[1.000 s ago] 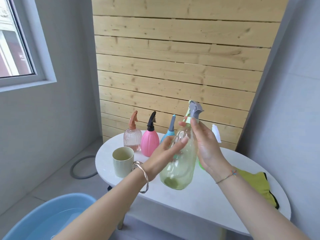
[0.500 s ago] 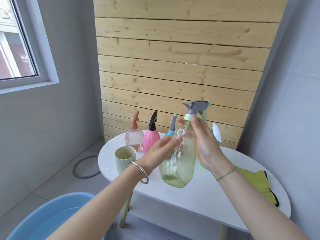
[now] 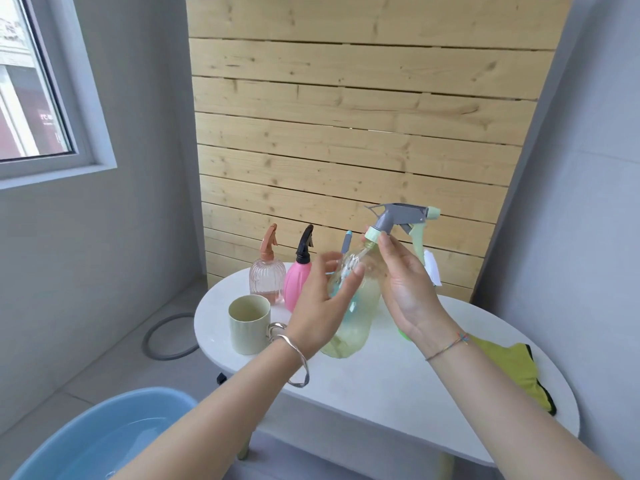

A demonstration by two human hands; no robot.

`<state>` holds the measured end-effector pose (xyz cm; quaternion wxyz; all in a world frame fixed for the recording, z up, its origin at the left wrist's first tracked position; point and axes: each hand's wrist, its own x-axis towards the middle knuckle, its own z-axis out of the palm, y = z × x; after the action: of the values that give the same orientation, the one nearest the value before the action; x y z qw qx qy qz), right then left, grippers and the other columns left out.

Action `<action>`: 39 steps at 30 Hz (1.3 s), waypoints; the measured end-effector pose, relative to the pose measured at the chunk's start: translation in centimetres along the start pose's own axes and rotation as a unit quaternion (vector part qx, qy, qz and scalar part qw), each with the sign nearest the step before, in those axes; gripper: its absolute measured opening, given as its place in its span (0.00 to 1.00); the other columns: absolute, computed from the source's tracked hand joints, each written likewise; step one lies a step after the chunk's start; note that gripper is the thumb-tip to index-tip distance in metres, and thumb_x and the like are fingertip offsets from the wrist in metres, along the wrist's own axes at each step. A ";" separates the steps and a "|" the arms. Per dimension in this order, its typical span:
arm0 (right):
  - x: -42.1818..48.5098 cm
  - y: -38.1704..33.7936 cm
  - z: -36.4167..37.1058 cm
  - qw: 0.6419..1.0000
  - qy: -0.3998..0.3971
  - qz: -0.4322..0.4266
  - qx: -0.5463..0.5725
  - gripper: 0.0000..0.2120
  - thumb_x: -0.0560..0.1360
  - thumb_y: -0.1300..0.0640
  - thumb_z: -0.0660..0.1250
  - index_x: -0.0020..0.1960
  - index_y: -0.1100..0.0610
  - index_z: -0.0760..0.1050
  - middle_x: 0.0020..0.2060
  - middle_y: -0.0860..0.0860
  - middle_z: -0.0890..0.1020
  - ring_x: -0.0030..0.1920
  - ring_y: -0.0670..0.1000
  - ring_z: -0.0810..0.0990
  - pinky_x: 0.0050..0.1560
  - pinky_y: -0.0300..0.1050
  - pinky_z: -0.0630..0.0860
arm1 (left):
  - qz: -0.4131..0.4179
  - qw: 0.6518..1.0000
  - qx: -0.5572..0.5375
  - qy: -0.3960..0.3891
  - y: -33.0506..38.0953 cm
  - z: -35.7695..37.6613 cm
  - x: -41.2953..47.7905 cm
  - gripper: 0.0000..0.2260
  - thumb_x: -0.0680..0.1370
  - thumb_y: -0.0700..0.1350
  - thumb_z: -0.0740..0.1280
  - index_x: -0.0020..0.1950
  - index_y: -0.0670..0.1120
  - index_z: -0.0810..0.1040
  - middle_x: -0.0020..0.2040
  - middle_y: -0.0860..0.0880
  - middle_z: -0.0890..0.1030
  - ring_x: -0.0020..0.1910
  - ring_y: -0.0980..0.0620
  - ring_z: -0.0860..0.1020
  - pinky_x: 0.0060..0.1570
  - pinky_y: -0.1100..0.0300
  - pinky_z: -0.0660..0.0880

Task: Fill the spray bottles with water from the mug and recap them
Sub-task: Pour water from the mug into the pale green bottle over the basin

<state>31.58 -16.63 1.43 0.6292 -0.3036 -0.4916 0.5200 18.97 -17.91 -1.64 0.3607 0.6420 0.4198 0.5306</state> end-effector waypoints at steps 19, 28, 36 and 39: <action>2.6 -3.5 -2.6 0.998 0.025 -0.004 0.057 0.13 0.67 0.46 0.67 0.48 0.50 0.76 0.44 0.45 0.84 0.48 0.43 0.80 0.51 0.38 0.71 | -0.133 0.968 -0.124 -0.172 -0.3 -1.4 0.3 0.14 0.78 0.56 0.59 0.58 0.50 0.75 0.49 0.55 0.81 0.43 0.62 0.82 0.46 0.65 0.79; 7.0 -9.4 -5.8 0.991 0.053 -0.010 0.122 0.07 0.79 0.51 0.61 0.49 0.53 0.76 0.43 0.47 0.84 0.47 0.45 0.80 0.56 0.39 0.73 | -0.175 0.970 -0.060 -0.155 -3.7 -1.4 -0.5 0.22 0.79 0.56 0.64 0.65 0.42 0.71 0.61 0.45 0.80 0.48 0.53 0.81 0.56 0.51 0.75; 4.9 1.7 -9.3 0.969 -0.004 0.226 -0.102 0.08 0.78 0.54 0.62 0.52 0.56 0.77 0.42 0.49 0.83 0.39 0.44 0.80 0.45 0.39 0.73 | -0.156 0.980 -0.065 -0.103 -5.6 -0.8 -0.5 0.21 0.71 0.61 0.69 0.61 0.56 0.74 0.56 0.53 0.79 0.56 0.53 0.80 0.56 0.58 0.76; 3.0 6.7 -10.8 0.936 -0.010 0.303 -0.180 0.10 0.79 0.52 0.63 0.53 0.58 0.78 0.45 0.51 0.82 0.41 0.46 0.79 0.47 0.39 0.74 | -0.154 0.981 -0.069 -0.092 -6.4 -0.9 -0.7 0.18 0.71 0.60 0.70 0.59 0.58 0.75 0.55 0.55 0.80 0.57 0.52 0.80 0.51 0.65 0.76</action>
<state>39.22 -10.50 -7.25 0.3722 -0.5413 -0.4679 0.5913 17.04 -16.04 -7.57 0.5189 0.5893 0.4407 0.4351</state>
